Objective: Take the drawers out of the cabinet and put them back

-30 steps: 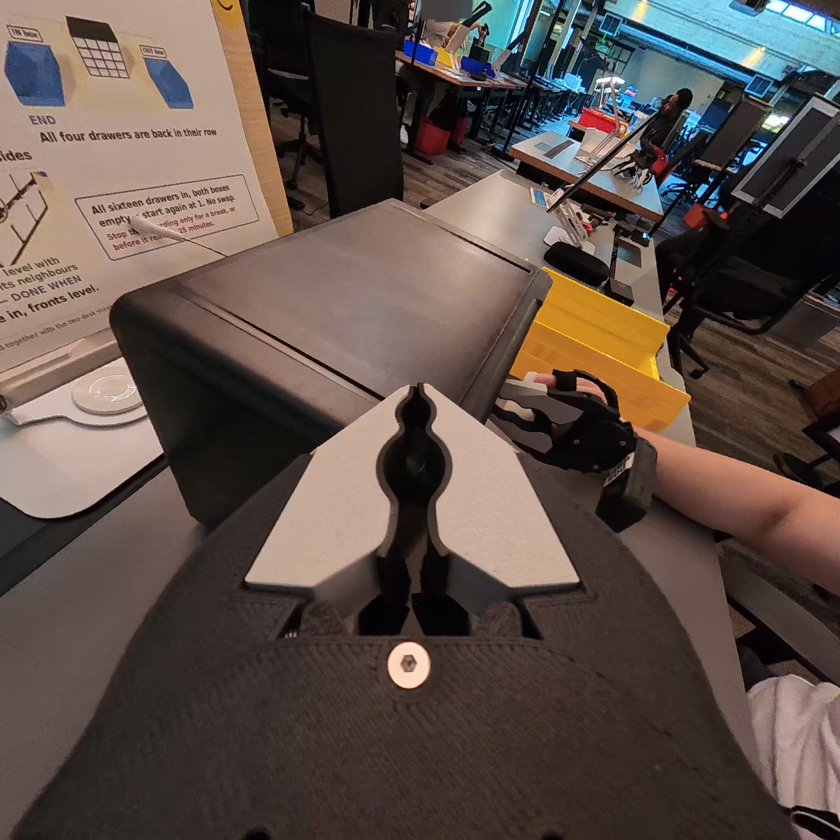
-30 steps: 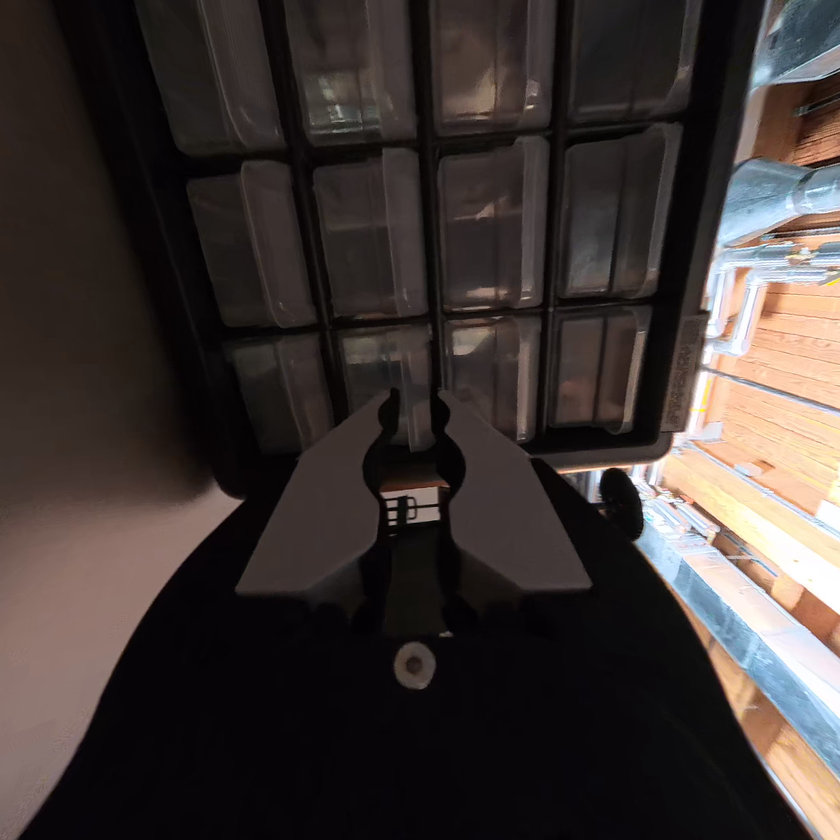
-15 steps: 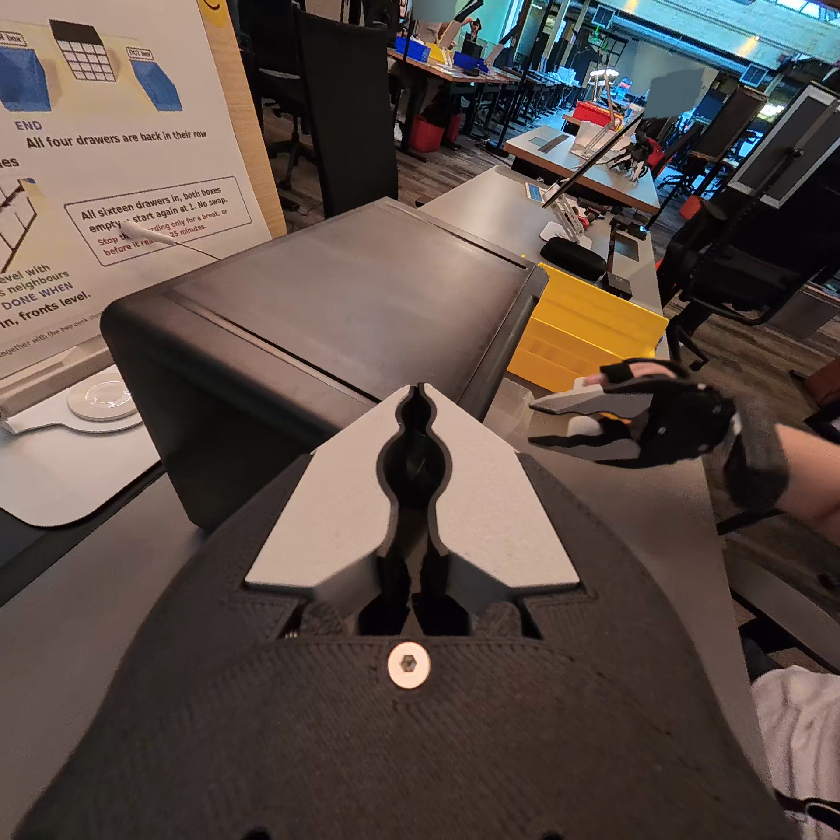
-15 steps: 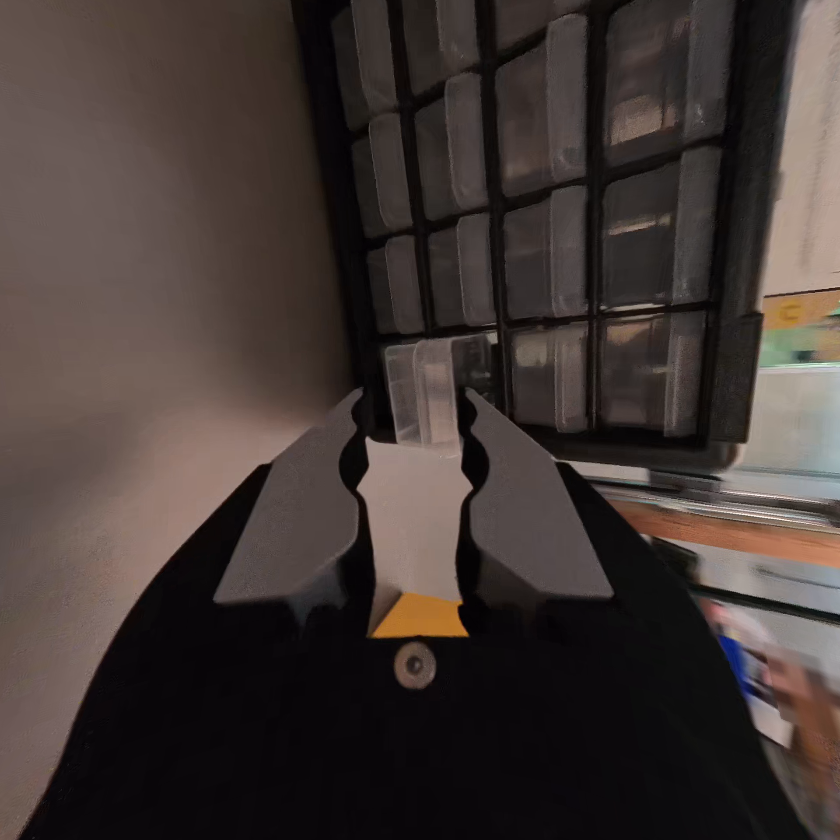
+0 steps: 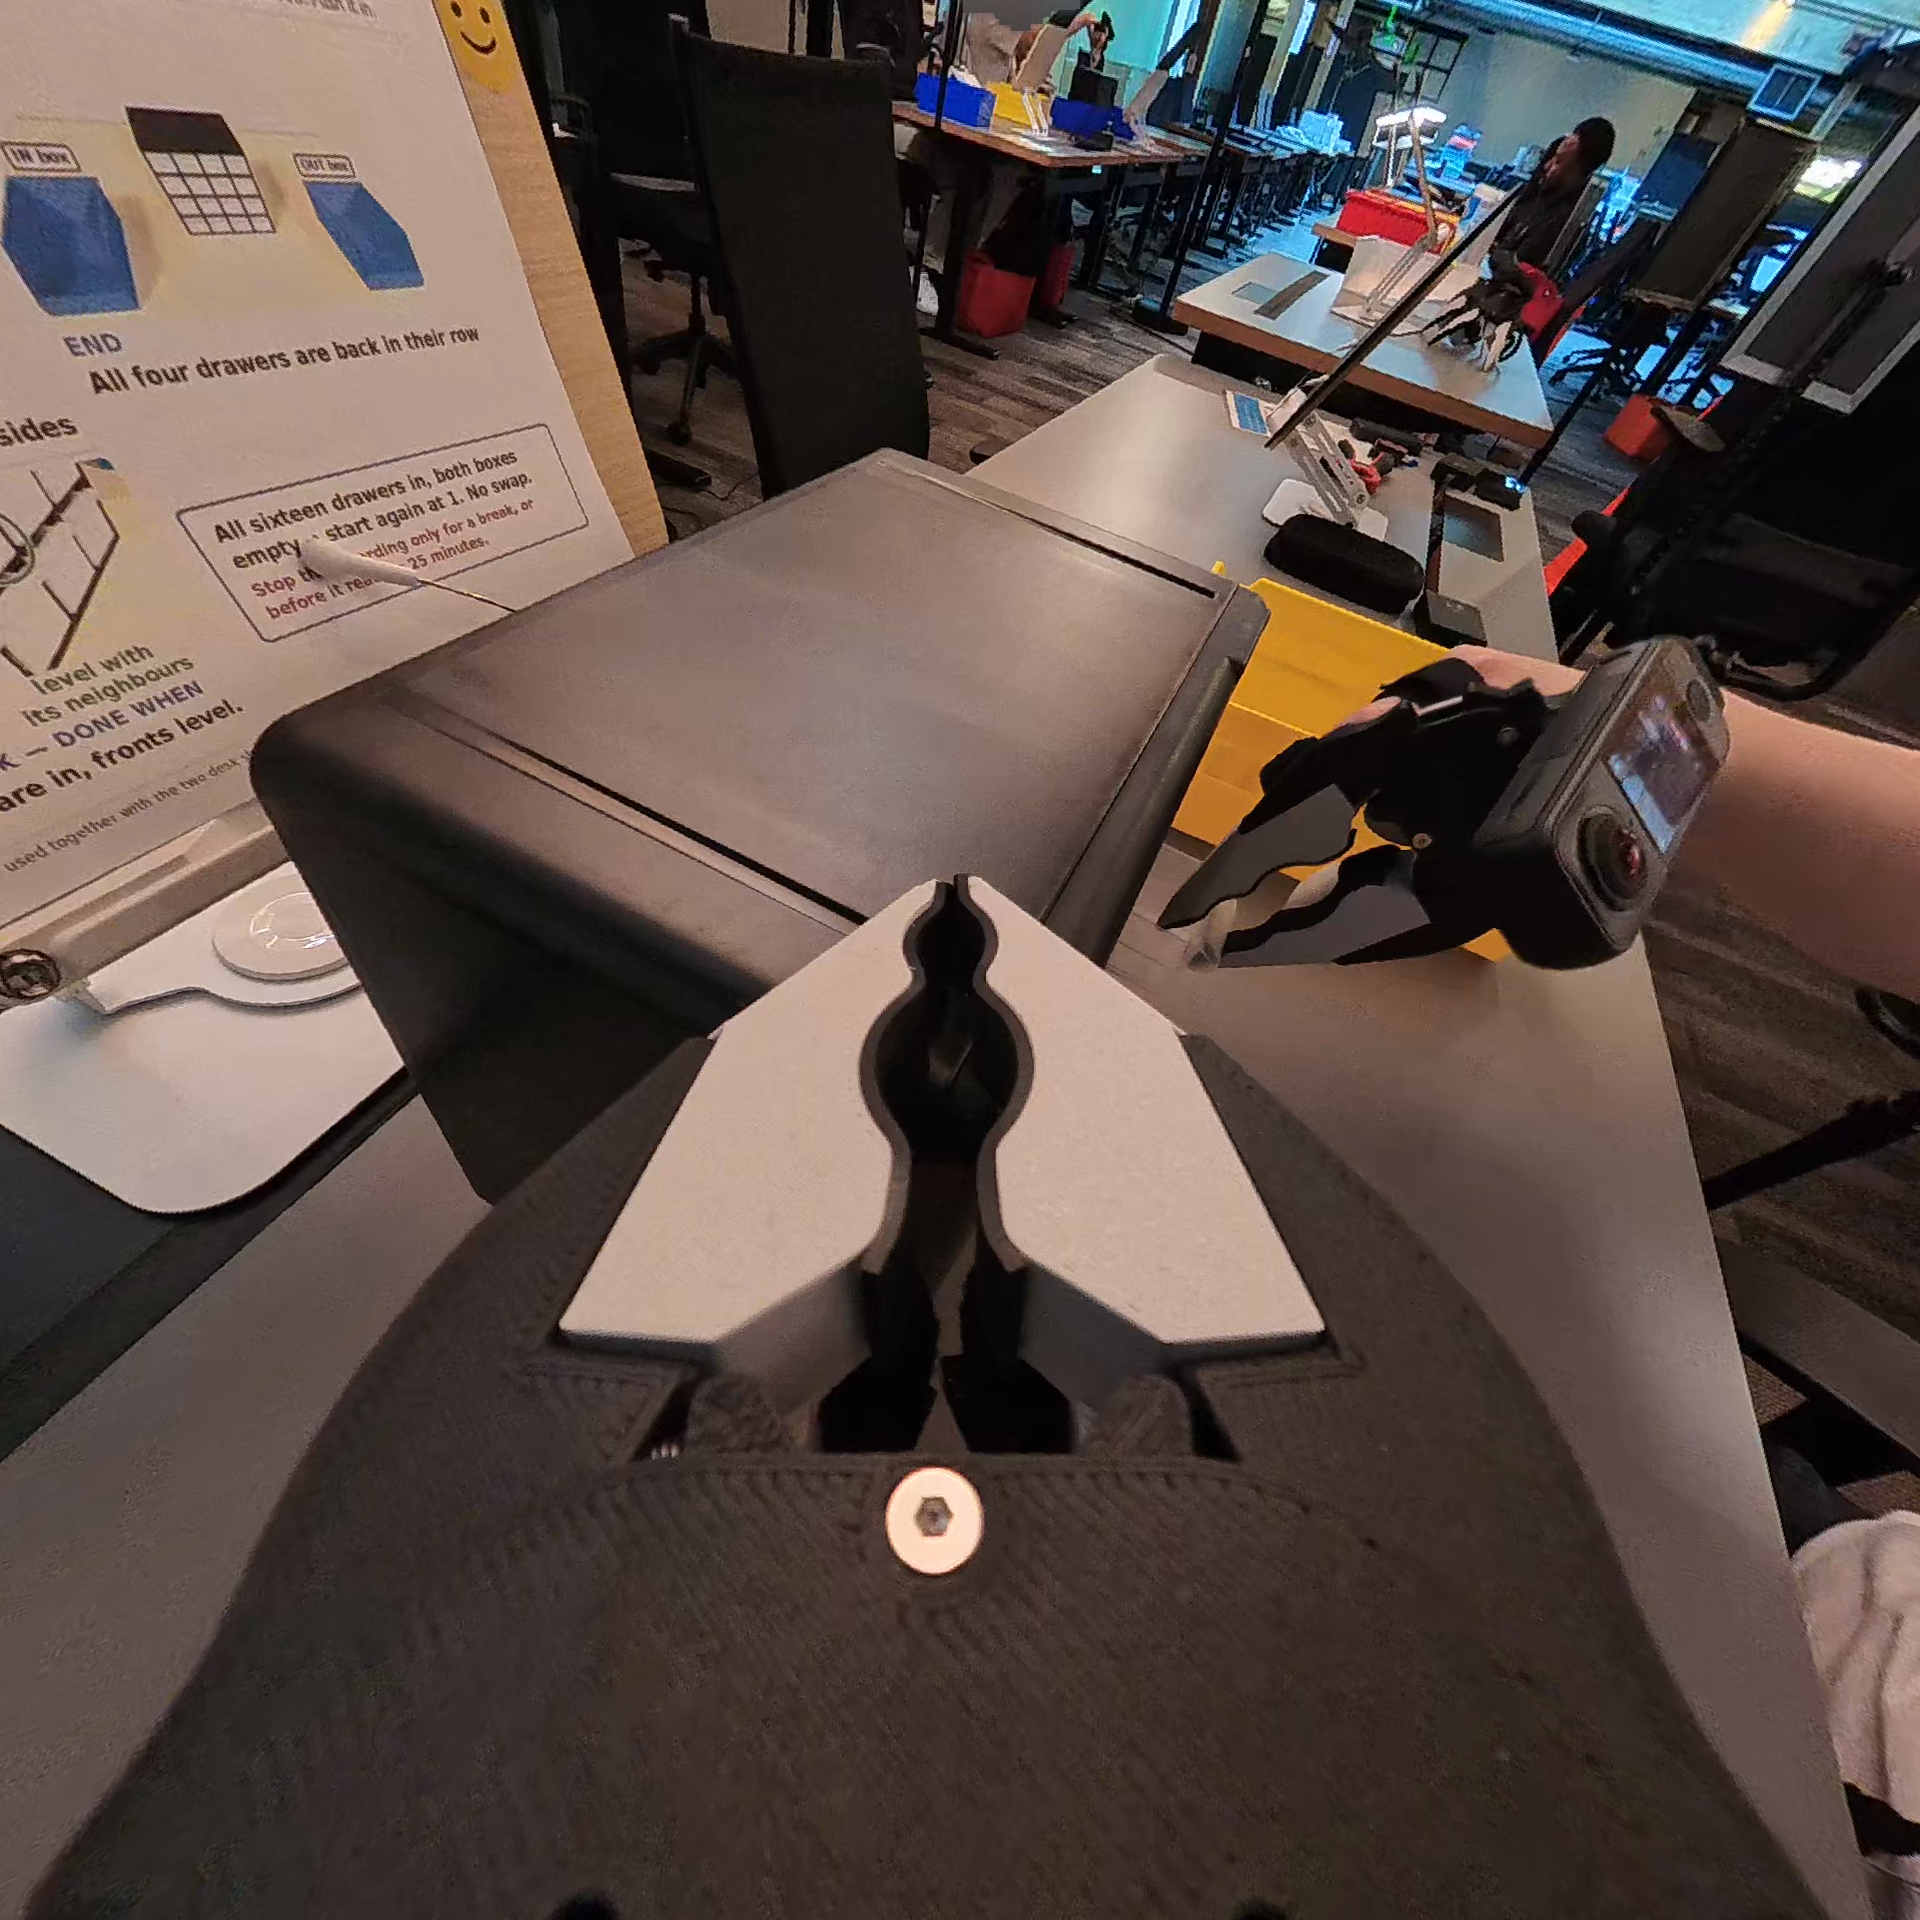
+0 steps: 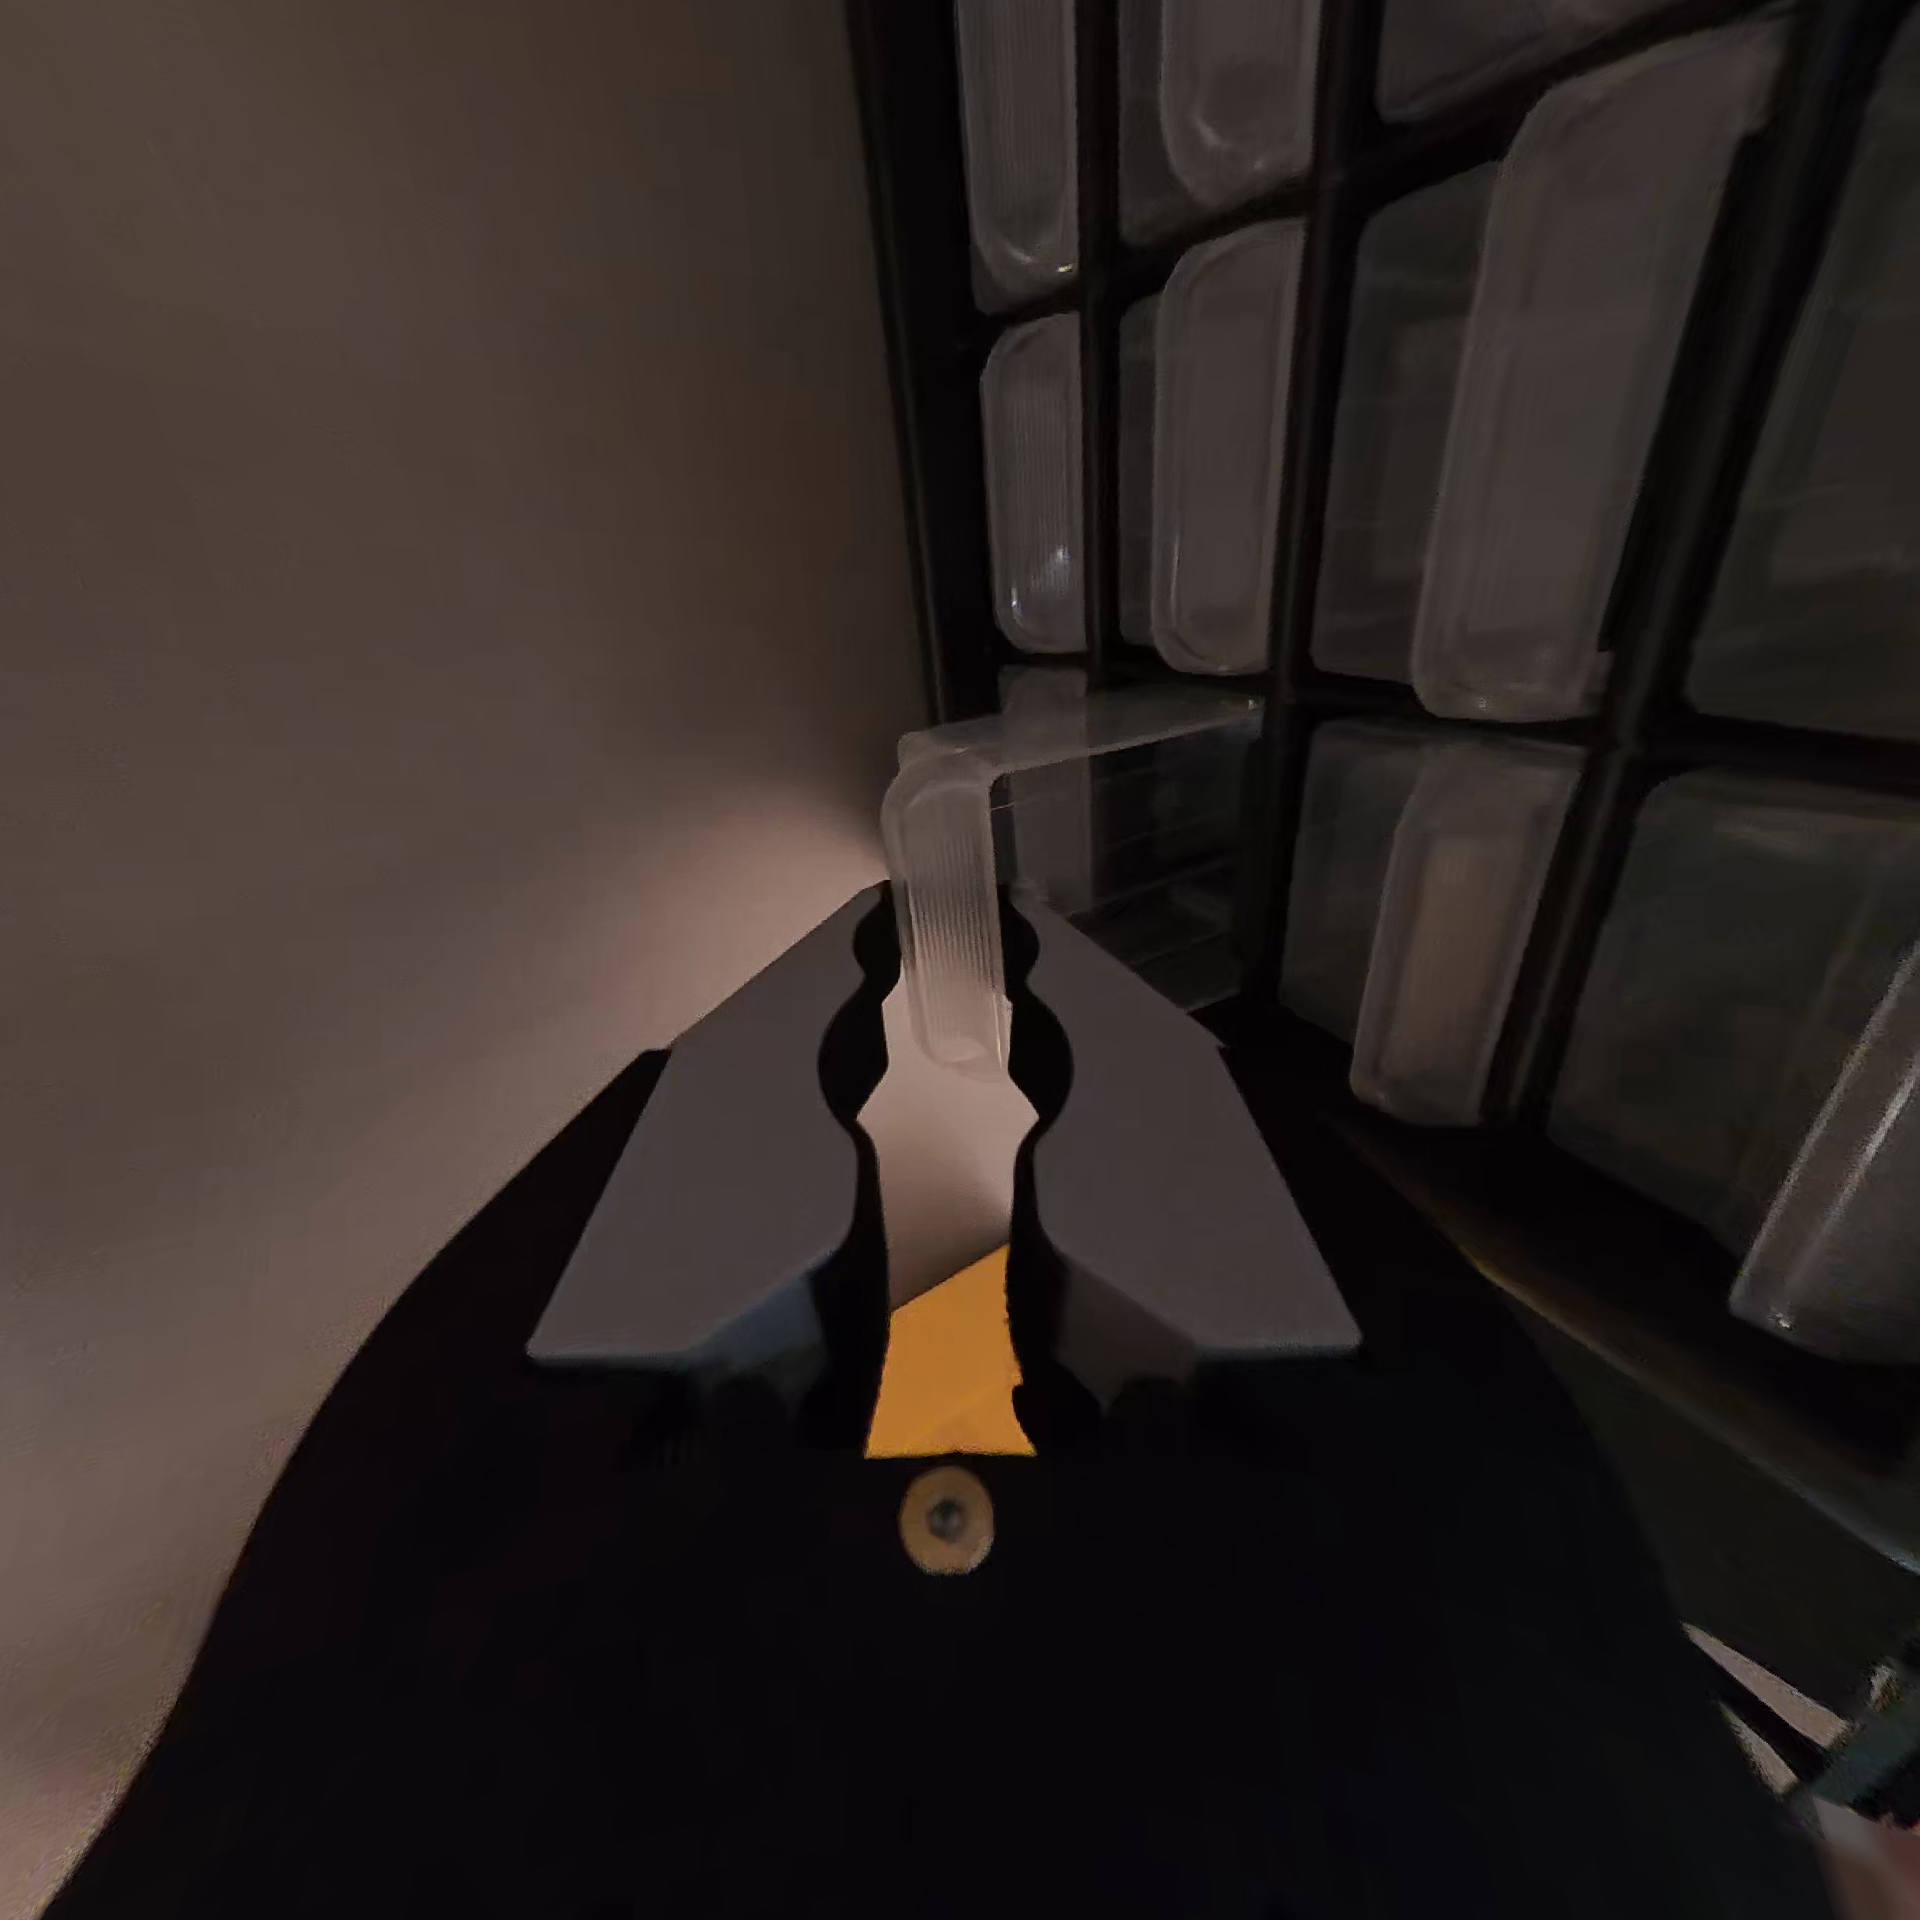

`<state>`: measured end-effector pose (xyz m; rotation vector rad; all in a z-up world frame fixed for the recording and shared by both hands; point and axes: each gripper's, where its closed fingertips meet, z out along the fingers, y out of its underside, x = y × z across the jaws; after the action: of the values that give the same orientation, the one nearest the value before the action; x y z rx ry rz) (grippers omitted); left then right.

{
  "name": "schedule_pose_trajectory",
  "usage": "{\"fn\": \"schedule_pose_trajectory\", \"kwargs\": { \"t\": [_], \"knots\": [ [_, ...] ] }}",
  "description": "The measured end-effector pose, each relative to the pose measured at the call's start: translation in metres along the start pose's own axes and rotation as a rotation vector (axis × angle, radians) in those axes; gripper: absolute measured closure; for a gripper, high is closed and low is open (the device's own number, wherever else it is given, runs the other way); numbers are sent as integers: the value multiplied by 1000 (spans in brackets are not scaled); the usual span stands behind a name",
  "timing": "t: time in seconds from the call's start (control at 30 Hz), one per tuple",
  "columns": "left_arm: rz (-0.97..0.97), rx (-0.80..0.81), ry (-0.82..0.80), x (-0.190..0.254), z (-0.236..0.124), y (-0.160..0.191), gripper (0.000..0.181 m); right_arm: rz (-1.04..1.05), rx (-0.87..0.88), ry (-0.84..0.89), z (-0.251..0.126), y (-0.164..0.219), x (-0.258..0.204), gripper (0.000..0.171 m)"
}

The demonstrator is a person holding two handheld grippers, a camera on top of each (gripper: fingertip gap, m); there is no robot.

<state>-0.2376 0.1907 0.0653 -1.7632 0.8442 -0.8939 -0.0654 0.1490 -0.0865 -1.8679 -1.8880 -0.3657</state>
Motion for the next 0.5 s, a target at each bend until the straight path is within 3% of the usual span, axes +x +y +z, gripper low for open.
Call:
{"fn": "schedule_pose_trajectory", "kwargs": {
  "t": [0.5],
  "knots": [
    [4, -3, -5, 0, 0, 0, 181, -18, -48, 38, 3, 5, 3, 151]
  ]
}}
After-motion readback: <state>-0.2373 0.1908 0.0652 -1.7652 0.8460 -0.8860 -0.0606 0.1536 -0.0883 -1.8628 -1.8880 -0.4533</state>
